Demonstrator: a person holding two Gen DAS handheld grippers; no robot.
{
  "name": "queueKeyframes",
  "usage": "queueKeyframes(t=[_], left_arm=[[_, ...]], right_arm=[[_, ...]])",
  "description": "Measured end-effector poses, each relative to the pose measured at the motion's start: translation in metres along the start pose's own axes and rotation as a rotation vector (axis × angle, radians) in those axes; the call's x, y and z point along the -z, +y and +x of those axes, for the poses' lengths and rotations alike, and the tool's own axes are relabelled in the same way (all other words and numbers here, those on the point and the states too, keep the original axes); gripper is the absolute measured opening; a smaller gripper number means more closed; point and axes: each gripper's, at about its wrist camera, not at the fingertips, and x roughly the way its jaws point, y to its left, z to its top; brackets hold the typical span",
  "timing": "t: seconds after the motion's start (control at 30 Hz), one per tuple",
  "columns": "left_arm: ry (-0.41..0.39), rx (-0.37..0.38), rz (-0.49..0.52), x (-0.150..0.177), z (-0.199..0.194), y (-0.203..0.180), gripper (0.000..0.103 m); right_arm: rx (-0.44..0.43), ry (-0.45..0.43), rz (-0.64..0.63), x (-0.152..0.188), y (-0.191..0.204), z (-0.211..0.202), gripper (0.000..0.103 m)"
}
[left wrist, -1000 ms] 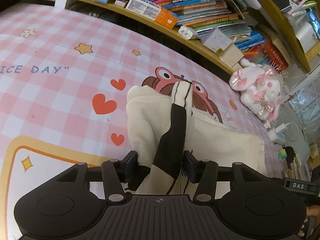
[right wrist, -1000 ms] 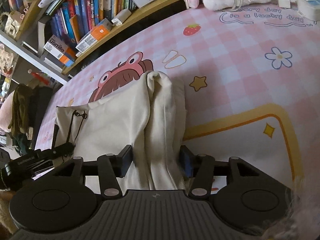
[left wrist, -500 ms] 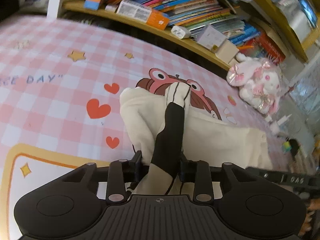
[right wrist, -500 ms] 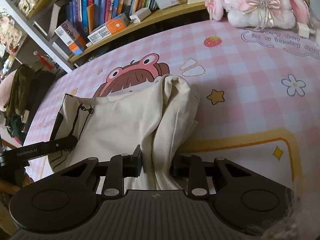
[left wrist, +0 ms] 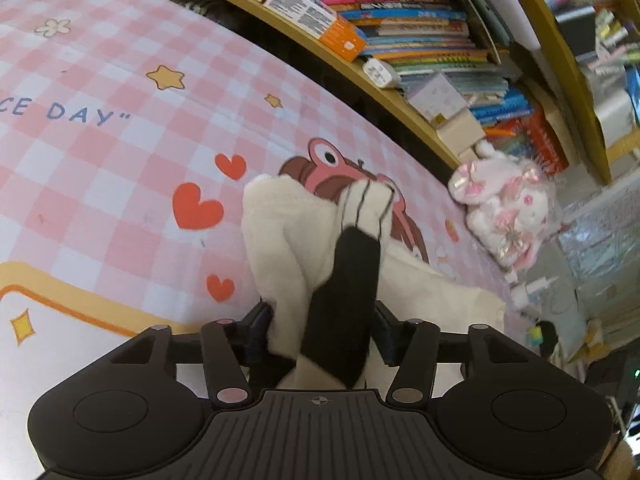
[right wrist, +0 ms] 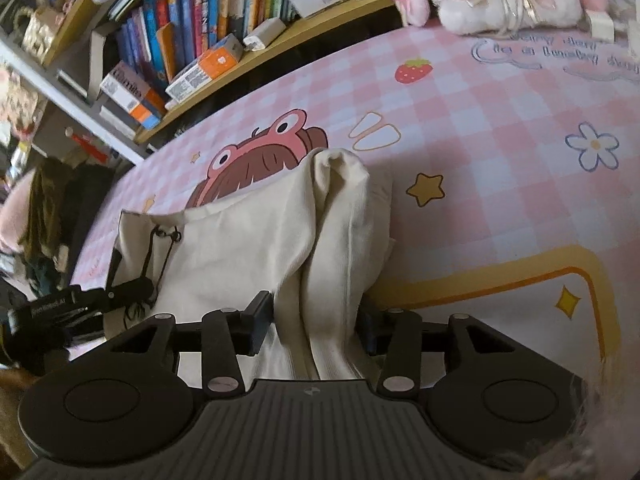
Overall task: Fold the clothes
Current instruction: 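Lift the folded shirt with both grippers and carry it toward the bookshelf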
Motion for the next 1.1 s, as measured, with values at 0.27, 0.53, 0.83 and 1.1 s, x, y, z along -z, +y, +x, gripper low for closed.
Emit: queueKeyframes(t=[0.27,0.53,0.83,1.1], left_arm=[[-0.047,0.006,-0.097,-0.004,0.008,0.007,0.039],[-0.112,-0.020,0.009,0.003,-0.009,-0.021,0.020],[-0.165,-0.011,0.049,0.018,-0.033,-0.046,0.018],[-0.215,-0.019,0.051,0.026,-0.052,-0.057,0.016]], right_arm=[[-0.047,0.009,0.089,-0.006,-0.013,0.001,0.041],[-0.040,0.008,0.016,-0.010,-0.003,-0.004,0.023],[-0.058,-0.045,-0.093,-0.009,0.013,-0.025,0.022],[-0.103,-0.068,-0.129,-0.009,0.014,-0.034,0.022]])
